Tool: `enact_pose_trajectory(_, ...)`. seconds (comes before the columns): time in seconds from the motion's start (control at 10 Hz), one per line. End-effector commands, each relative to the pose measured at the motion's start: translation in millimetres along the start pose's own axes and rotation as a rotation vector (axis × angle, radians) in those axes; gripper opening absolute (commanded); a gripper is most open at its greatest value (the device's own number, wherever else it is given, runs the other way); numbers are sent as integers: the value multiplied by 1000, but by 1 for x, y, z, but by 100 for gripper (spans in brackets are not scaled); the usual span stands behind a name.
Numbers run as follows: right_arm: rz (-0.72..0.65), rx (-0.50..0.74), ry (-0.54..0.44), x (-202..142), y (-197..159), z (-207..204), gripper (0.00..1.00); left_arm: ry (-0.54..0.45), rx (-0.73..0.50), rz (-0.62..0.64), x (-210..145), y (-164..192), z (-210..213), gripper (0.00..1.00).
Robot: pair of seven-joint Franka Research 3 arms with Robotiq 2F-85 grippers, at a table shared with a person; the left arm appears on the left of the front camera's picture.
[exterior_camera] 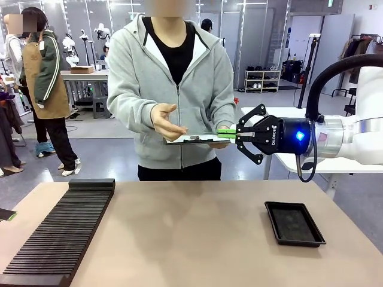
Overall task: Inspect the PCB.
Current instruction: Place the Blank PCB in the ESD tray.
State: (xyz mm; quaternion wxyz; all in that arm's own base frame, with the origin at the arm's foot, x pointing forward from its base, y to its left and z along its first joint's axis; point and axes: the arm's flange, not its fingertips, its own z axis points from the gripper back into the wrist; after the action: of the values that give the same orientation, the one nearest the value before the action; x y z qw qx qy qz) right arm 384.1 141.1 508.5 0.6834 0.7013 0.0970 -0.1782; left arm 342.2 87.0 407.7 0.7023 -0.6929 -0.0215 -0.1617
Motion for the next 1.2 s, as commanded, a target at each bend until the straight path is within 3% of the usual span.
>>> enact_pose_trajectory(0.0, 5, 3, -4, 0, 2, 1, 3, 2, 10, 17, 3, -3, 3, 100)
enact_pose_trajectory(0.7, 0, 0, 0, 0, 0, 0, 3, 2, 10, 17, 3, -3, 3, 100)
enact_pose_trajectory(0.8, 34, -7, 65, -2, 1, 4, 3, 2, 10, 17, 3, -3, 3, 100)
enact_pose_trajectory(1.1, 92, -88, 48, -2, 4, 25, 3, 2, 10, 17, 3, -3, 3, 100)
